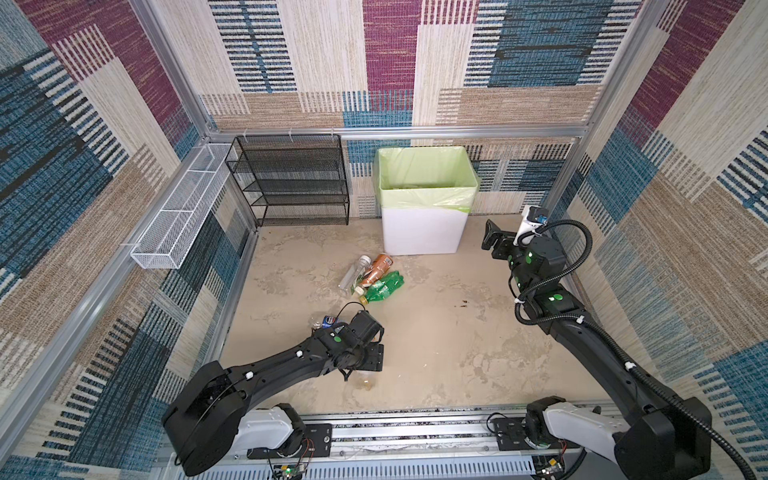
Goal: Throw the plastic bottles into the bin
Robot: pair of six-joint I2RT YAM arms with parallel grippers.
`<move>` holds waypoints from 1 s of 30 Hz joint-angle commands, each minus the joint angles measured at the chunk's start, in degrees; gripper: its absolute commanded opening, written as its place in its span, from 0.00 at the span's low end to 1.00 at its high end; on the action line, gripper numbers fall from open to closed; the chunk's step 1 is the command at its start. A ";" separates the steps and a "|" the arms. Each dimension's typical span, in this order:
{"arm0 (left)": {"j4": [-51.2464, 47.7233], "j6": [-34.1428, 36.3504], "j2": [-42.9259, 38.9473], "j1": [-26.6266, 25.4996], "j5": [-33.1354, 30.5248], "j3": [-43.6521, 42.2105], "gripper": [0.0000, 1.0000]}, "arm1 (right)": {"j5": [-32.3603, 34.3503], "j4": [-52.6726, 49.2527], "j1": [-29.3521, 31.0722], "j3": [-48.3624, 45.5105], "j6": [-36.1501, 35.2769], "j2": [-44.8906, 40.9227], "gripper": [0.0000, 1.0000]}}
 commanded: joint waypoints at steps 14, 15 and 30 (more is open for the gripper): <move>7.80 10.03 -2.06 0.01 0.94 6.21 0.60 | 0.70 -0.17 -0.70 -0.25 0.95 -0.43 0.99; 9.84 11.71 -2.69 -0.03 0.75 6.57 0.60 | 0.75 -0.43 -0.77 -0.37 0.90 -0.65 0.99; 49.81 40.68 -5.89 0.16 -9.59 12.78 0.60 | 0.84 -4.68 -0.88 0.33 1.20 -2.49 0.97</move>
